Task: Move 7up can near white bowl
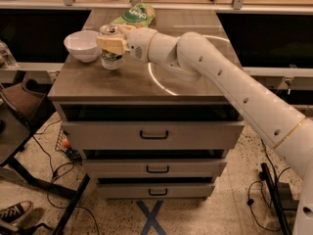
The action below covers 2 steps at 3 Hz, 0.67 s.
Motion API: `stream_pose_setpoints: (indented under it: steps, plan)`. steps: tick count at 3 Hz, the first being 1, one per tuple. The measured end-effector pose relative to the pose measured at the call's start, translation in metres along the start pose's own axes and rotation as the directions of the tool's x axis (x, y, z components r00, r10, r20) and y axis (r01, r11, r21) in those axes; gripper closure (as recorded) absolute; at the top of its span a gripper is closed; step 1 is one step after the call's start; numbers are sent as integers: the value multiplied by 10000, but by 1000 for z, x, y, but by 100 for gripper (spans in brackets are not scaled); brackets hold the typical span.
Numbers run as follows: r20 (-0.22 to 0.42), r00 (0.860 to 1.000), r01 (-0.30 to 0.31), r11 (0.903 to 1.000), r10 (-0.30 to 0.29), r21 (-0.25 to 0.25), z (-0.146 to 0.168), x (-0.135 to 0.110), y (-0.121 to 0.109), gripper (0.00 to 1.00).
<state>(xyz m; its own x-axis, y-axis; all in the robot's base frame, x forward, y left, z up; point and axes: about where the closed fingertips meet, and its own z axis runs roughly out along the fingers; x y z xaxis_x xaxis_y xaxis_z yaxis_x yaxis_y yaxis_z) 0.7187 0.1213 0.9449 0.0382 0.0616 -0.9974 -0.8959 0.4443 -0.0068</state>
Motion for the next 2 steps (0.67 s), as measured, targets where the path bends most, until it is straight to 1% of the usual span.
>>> stream_pose_setpoints:
  steps: [2]
  plan:
    - [8, 10000, -1, 10000, 1, -79, 4, -1, 4, 4]
